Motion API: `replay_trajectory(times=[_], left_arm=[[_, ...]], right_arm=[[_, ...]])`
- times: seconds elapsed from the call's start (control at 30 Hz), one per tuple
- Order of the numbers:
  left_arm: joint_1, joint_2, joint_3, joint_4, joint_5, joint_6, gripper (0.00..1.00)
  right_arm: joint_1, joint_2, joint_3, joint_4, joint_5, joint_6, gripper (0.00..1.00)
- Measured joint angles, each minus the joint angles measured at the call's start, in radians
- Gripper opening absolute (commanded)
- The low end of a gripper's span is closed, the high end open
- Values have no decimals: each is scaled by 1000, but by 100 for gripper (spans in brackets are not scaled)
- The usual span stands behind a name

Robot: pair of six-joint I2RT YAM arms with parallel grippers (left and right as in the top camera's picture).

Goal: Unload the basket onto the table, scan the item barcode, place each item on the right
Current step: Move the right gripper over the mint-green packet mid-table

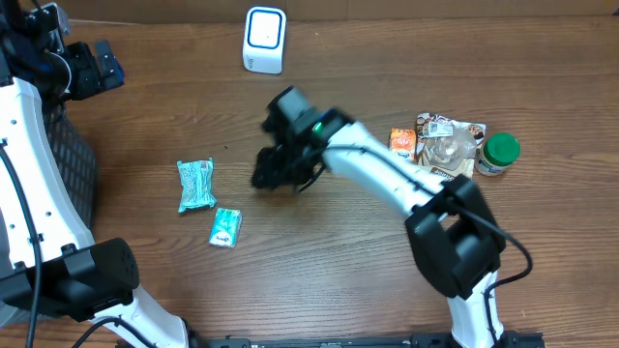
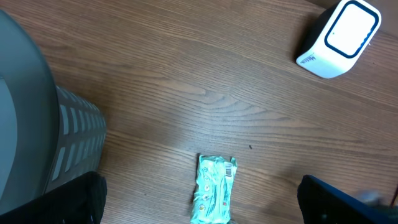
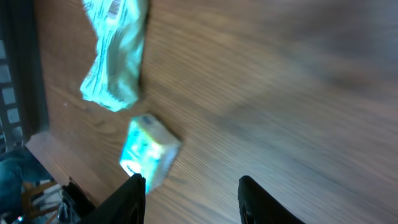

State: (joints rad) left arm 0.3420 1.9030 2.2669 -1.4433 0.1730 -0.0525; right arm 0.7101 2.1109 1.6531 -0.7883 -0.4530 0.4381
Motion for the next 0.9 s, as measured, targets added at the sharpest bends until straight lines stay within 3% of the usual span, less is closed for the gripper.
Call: replay_trajectory(times=[0.3,0.5,0.63,0.73,0.9], left_arm=[[0,0,0,0,0,0,100],[0,0,0,0,0,0,100],[0,0,0,0,0,0,100],[0,0,0,0,0,0,100],[0,0,0,0,0,0,100]], right_arm=[[146,4,-101,190,65,132,43],[188,52,-101,214,95,156,24],[193,97,-101,239,95,164,20],[193,105,-101,249,85,161,4],[180,105,-90,213,65,158,4]])
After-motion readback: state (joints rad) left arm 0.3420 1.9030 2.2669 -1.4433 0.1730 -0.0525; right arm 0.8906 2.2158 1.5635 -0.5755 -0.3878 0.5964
